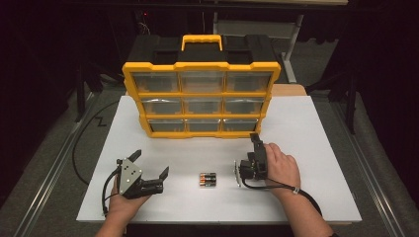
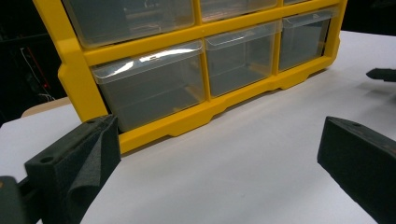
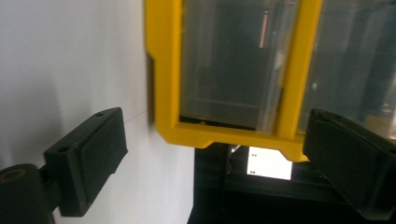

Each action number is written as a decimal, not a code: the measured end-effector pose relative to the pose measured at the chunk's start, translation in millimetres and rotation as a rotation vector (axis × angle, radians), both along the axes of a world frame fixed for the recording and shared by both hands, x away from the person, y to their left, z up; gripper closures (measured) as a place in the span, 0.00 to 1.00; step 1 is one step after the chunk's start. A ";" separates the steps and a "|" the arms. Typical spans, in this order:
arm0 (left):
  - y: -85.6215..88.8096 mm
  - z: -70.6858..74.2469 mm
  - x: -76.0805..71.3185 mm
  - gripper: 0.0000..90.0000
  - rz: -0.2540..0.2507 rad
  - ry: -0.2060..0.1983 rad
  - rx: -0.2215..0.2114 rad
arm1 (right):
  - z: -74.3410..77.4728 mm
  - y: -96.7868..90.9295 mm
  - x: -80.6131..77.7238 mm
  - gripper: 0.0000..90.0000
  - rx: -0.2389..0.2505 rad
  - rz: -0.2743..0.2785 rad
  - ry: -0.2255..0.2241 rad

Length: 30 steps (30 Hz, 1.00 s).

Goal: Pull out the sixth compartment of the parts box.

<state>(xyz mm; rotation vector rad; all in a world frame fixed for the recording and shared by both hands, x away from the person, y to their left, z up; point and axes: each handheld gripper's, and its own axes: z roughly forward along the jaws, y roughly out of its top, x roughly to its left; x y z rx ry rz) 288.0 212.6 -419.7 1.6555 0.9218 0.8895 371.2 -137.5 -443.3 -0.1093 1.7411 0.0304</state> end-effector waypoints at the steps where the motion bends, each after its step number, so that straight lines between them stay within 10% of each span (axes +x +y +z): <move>1: -0.1 0.1 -0.1 0.00 -0.001 -0.001 0.000 | 3.6 1.0 -1.3 0.17 0.003 0.000 -0.008; 30: -2.7 0.1 -0.1 0.00 -0.014 0.001 0.013 | 82.3 16.5 24.0 0.60 0.053 -0.034 -0.067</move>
